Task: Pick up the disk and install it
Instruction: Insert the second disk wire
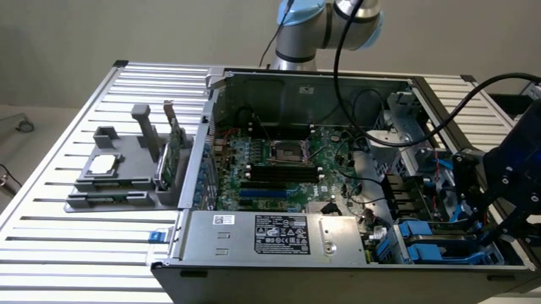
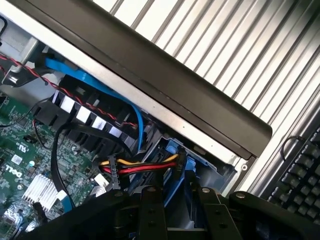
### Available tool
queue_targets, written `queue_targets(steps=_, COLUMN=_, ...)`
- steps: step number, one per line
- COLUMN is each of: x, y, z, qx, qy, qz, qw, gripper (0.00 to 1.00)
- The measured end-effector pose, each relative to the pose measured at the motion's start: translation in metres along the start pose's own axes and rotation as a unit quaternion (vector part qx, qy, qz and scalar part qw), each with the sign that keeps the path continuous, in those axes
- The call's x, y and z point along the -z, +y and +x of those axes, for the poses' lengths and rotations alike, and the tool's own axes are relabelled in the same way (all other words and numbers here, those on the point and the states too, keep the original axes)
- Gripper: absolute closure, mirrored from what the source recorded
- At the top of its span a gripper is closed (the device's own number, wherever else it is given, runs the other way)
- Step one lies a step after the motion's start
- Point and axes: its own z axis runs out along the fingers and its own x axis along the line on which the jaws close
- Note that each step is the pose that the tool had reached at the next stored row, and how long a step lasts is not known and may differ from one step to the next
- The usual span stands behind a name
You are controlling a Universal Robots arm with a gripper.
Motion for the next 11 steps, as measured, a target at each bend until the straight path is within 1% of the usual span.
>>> queue_targets(steps=4, x=-0.0004, y=0.0002, z=0.0000, qx=-0.014, qy=0.0023, qz=-0.0005, qw=0.9999, gripper=0.69)
queue_targets(steps=7, x=-0.0004, y=0.0002, z=-0.0001, qx=-0.028, qy=0.0031, qz=-0.0002, qw=0.9996, gripper=0.69)
queue_targets(steps=11, x=-0.0006, y=0.0013, z=-0.0009, qx=-0.035, qy=0.0047, qz=-0.0007, qw=0.9994, gripper=0.69)
